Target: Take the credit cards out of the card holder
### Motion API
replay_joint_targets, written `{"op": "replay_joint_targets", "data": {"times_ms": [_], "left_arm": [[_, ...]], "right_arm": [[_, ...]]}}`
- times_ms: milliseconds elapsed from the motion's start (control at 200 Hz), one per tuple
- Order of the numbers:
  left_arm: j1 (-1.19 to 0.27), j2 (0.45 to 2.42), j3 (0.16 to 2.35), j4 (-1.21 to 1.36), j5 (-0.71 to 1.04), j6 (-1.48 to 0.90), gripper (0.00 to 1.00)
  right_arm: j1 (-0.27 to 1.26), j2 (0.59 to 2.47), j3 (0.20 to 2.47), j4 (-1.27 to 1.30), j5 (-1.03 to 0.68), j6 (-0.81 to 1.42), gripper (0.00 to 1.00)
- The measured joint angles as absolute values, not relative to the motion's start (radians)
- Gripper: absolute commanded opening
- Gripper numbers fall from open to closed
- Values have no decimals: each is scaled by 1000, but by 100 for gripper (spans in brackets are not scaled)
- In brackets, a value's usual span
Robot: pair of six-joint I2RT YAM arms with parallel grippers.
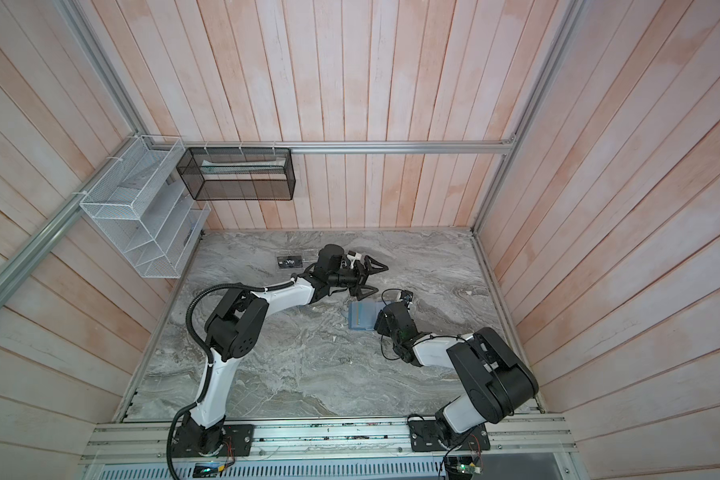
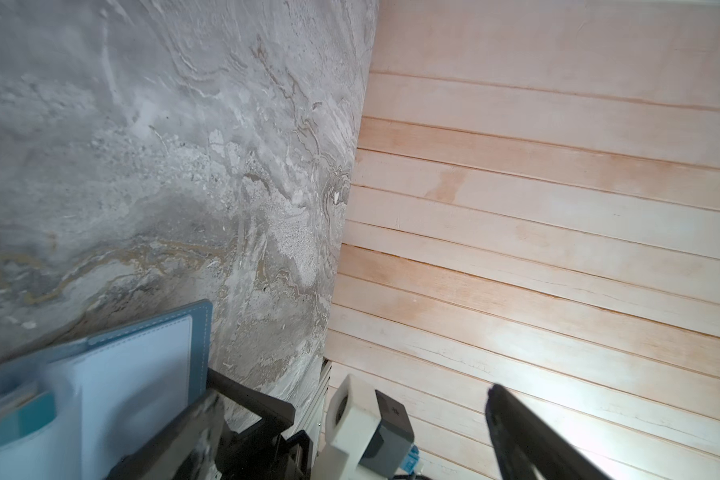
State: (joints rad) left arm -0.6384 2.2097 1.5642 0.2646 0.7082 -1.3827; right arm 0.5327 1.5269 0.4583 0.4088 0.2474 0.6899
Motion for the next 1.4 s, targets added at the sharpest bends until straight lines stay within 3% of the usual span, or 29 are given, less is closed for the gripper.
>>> {"op": "replay_joint_targets", "data": {"times_ms": [315, 1400], "left_arm": [[-596, 2066, 1440, 90, 647, -1213, 100], [-627, 2134, 1423, -15, 621, -1117, 100]], "right_arm": [[532, 1531, 454, 426, 247, 690, 71], [518, 1526, 421, 488, 216, 690, 71]]}}
